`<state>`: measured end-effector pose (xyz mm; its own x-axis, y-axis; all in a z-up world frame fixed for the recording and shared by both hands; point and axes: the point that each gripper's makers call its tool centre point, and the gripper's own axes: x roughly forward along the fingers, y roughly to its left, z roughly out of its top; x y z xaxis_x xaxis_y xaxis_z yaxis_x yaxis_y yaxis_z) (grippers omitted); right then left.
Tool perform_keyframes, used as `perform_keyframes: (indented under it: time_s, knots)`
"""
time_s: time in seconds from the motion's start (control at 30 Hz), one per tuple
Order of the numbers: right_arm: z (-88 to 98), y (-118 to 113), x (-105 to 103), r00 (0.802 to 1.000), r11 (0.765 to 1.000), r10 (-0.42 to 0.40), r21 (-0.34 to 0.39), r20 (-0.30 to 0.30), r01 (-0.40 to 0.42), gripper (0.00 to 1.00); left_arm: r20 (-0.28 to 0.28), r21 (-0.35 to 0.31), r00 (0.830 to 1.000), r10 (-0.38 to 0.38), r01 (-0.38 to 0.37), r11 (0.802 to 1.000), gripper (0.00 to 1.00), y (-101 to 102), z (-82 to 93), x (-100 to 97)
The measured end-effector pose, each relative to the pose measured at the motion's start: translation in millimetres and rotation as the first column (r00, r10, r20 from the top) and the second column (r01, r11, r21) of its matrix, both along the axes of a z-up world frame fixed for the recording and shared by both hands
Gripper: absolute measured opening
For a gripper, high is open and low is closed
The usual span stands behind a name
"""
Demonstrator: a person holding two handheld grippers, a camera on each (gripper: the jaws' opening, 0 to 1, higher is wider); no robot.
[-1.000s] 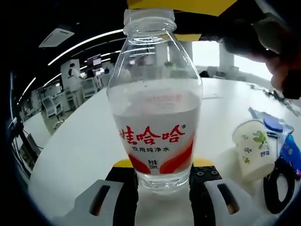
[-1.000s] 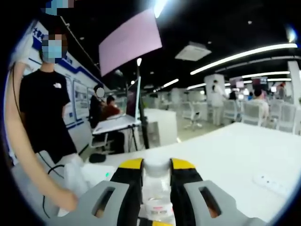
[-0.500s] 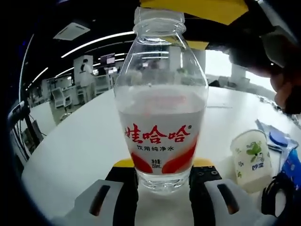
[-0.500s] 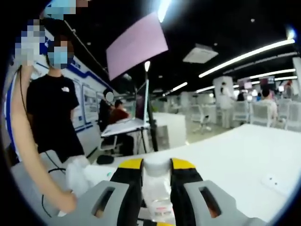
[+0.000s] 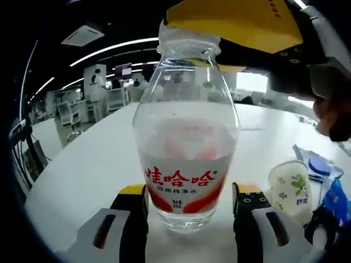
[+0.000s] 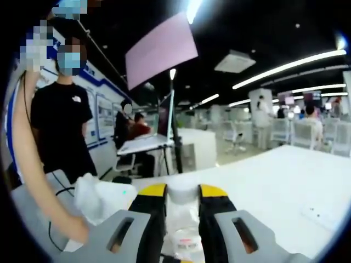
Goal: Arrange the tabletop items into an orderly group along one side of the table until the central work area is clear of visible clutter.
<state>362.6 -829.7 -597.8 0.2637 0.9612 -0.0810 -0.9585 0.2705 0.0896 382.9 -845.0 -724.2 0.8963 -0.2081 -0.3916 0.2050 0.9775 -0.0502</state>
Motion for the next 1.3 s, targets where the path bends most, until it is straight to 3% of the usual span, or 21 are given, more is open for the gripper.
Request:
perform_keyframes:
  time_s: [0.17,0.2,0.3,0.33,0.43,0.53,0.63,0.77,1.0,1.3]
  knots:
    - [0.2,0.8,-1.3,1.000,1.000,0.007,-0.001,0.011,-0.007,0.18,-0.005,-0.016,1.000,-0.016,0.016,1.000,0.72,4.8,7.9,-12.8]
    - [0.3,0.7,-1.7,0.999,1.000,0.010,-0.007,0.035,-0.010,0.18,-0.007,-0.022,1.000,-0.030,0.030,0.999,0.76,4.5,11.2,-18.0]
    - [-1.3,1.4,-2.4,0.998,0.999,0.003,-0.040,0.056,-0.001,0.19,0.009,0.025,0.998,-0.061,0.061,0.998,0.81,9.0,19.3,-26.7]
    - [-2.1,1.3,-1.6,0.996,0.998,0.002,-0.059,0.089,0.003,0.23,0.012,0.041,0.998,-0.059,0.058,0.997,0.80,13.1,22.7,-29.9]
    - [-8.2,4.7,-5.8,0.998,0.997,-0.012,-0.069,0.057,0.015,0.54,0.014,0.025,0.999,-0.036,0.036,0.999,0.81,23.2,27.2,-31.8]
    - [-1.8,1.0,-8.3,0.996,0.996,-0.030,-0.076,0.084,0.037,0.58,-0.046,-0.010,0.999,-0.012,0.011,1.000,0.89,27.3,24.9,-39.2]
    - [6.2,-5.0,-7.6,0.995,0.995,-0.059,-0.072,0.086,0.066,0.73,-0.062,-0.041,0.998,-0.028,0.025,0.999,1.00,26.0,28.2,-47.2]
    - [12.8,-26.5,-5.2,0.990,0.988,-0.140,-0.066,0.018,0.140,0.86,-0.066,-0.031,0.997,-0.040,0.038,0.999,0.99,27.5,36.0,-62.6]
    - [20.2,-58.3,-18.9,0.981,0.979,-0.194,-0.062,-0.001,0.193,0.87,-0.041,-0.060,0.999,-0.035,0.033,0.998,0.99,33.3,51.9,-87.1]
    - [38.2,-72.8,-35.9,0.974,0.974,-0.224,-0.045,-0.024,0.223,0.86,-0.033,-0.037,0.999,-0.040,0.039,0.999,0.98,36.9,74.1,-115.1]
